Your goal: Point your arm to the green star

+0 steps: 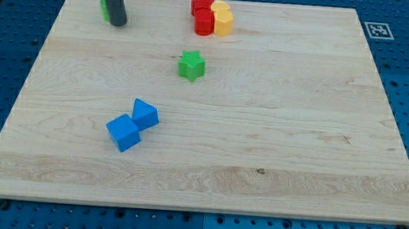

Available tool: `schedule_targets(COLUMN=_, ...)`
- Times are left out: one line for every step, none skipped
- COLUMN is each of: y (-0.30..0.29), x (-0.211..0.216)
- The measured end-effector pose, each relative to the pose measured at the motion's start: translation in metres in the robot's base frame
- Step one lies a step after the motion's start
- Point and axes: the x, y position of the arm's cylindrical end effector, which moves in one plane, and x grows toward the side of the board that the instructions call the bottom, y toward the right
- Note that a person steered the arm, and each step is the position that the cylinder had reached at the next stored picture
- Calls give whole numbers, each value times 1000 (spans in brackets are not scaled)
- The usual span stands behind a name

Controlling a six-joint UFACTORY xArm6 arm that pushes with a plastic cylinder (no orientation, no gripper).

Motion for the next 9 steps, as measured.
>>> schedule_targets(y=1, x=0)
schedule_targets(y=19, x=24)
schedule_targets(y=19, x=24)
schedule_targets(y=19, x=24)
schedule_targets(y=20, x=24)
schedule_targets(y=21, x=24)
schedule_targets(y=22, x=24)
schedule_targets(y=22, x=37)
schedule_targets(y=23, x=75)
